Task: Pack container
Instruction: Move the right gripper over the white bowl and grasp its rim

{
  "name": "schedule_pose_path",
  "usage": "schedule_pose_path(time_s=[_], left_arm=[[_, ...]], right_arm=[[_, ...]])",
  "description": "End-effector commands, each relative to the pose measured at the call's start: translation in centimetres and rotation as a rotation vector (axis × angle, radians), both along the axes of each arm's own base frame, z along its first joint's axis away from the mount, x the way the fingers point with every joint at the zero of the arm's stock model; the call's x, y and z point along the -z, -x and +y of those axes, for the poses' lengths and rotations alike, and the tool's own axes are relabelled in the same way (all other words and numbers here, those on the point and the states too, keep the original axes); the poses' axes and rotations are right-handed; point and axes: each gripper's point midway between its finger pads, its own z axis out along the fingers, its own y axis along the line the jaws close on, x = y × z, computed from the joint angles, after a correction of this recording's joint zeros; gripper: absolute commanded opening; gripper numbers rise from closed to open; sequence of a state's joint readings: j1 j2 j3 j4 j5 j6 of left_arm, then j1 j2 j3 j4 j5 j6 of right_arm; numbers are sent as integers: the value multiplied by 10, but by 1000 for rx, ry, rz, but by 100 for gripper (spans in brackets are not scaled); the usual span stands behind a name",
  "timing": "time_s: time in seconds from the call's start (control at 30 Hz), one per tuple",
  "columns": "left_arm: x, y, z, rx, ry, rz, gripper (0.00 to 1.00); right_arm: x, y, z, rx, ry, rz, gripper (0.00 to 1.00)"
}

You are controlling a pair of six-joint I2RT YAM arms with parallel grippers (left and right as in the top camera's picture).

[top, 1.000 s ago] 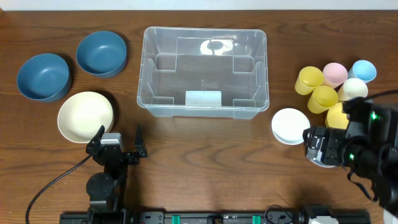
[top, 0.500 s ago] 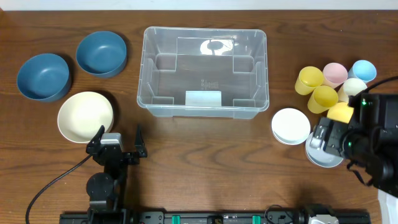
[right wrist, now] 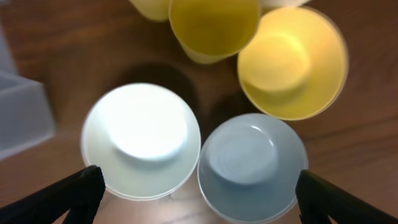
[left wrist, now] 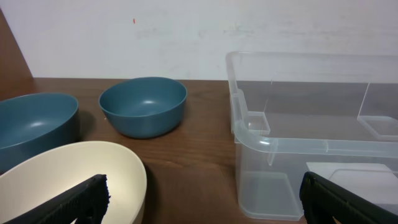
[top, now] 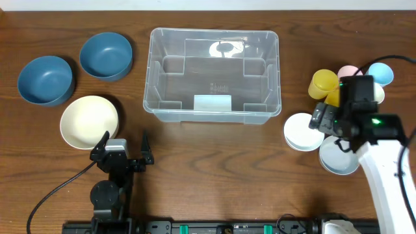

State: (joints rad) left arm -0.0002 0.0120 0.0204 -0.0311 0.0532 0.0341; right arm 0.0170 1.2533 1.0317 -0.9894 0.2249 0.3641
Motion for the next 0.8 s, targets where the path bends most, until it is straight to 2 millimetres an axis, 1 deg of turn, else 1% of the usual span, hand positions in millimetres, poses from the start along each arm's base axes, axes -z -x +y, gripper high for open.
schedule_pose_path(time_s=[0.0,0.13,0.27,0.4,0.63,0.77], left_arm=[[16,1,1,-1,-13,51,98],[16,1,1,-1,-13,51,98],[16,1,1,-1,-13,51,98],[16,1,1,-1,-13,51,98],[16,1,1,-1,-13,51,98],[16,1,1,-1,-13,51,98]], right_arm=[[29,3,-1,9,13,59,99],[59,-5,8,-53,-15,90,99],[79,-17,17,-109,-54,81,96],[89,-27,18,-116,-54,69,92],[101,-36,18,-123,-51,68,89],[107,-40,19,-124,-56,70,83]])
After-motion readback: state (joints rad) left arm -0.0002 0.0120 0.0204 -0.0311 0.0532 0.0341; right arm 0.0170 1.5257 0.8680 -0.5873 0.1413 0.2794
